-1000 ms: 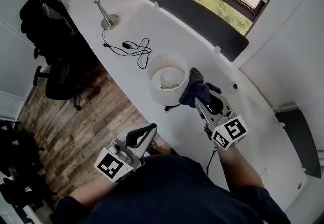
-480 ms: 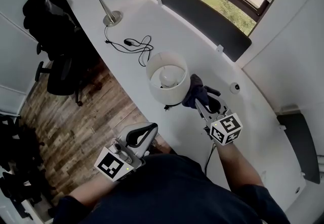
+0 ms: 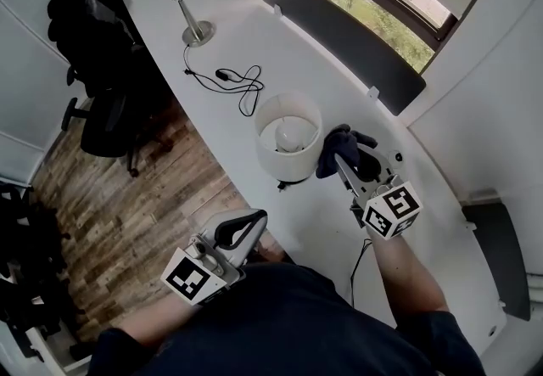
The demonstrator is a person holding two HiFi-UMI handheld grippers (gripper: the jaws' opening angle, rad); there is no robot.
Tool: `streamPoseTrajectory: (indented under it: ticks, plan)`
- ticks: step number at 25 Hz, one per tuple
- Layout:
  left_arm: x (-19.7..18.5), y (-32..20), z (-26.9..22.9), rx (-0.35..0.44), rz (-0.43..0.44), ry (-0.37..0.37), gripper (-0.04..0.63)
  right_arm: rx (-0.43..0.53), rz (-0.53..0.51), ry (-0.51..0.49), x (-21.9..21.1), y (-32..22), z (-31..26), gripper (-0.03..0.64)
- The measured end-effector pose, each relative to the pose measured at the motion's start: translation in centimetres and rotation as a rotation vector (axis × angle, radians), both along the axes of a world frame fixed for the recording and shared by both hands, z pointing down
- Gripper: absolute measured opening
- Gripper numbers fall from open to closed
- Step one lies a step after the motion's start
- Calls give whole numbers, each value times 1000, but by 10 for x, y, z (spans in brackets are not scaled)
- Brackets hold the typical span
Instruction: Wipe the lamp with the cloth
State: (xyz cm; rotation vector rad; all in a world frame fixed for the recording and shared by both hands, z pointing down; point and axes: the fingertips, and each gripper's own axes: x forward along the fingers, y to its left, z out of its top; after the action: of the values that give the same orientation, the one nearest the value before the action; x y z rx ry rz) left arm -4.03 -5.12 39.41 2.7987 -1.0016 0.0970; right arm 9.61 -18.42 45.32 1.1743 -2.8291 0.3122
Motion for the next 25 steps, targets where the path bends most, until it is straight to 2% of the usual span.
streamPoseTrajectory:
  ticks: [4, 9, 16, 20, 25]
  plan:
    - [-2, -1, -2, 5, -7, 8, 6, 57, -21, -22, -5, -5, -30, 124]
    - [-3, -1, -1, 2, -6, 16, 6, 106, -31, -96, -7, -15, -70, 124]
    - [-4, -4, 0, -4, -5, 20, 6, 195, -54, -118, -15, -32, -115, 124]
    - [-6, -8, 3, -10, -10, 19, 6, 212, -56, -109, -16, -42, -116, 124]
    - [-12, -11, 6, -24, -22, 11, 6, 161, -41, -98, -18, -53, -86, 123]
